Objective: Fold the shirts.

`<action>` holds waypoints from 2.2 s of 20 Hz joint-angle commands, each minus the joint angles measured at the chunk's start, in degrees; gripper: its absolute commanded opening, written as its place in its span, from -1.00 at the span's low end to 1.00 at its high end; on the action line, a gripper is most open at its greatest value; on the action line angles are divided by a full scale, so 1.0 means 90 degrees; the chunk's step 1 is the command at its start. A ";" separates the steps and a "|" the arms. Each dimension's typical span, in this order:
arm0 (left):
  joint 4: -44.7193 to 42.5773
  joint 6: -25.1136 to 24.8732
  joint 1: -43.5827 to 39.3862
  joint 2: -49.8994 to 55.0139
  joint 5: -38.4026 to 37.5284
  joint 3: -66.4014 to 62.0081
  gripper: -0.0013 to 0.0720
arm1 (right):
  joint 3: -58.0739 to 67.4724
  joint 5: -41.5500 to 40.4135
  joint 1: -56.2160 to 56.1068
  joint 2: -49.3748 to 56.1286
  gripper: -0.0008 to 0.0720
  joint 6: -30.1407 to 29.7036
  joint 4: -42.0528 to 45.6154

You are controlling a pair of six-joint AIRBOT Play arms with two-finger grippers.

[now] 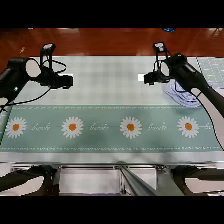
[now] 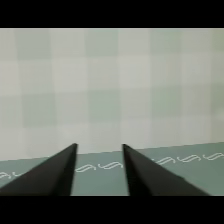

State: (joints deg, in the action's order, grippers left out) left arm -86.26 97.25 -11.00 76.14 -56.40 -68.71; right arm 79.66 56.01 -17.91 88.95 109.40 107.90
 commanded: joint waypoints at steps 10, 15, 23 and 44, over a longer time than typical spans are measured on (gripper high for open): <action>-0.0214 0.0063 0.0420 -0.0136 -0.0716 0.0002 0.42 | 0.0471 -0.0160 0.3660 0.0126 0.16 0.0442 -0.0182; 0.0036 0.0070 0.0238 -0.0107 -0.0515 0.0002 0.42 | 0.0474 -0.0126 0.4245 0.1015 0.16 -0.0211 -0.1661; 0.0041 0.0114 0.0202 -0.0017 -0.0469 0.0002 0.42 | 0.0474 0.0056 0.4238 0.1715 -0.58 -0.0279 -0.1617; 0.1406 -0.0993 0.0913 -0.3339 0.0214 0.2412 0.42 | 0.3840 0.0053 0.1161 -0.2713 -0.90 -0.2404 -0.2613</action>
State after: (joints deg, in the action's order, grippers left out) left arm -73.80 89.69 -3.62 47.00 -56.40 -47.33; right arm 112.86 55.33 -0.43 68.97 88.25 84.27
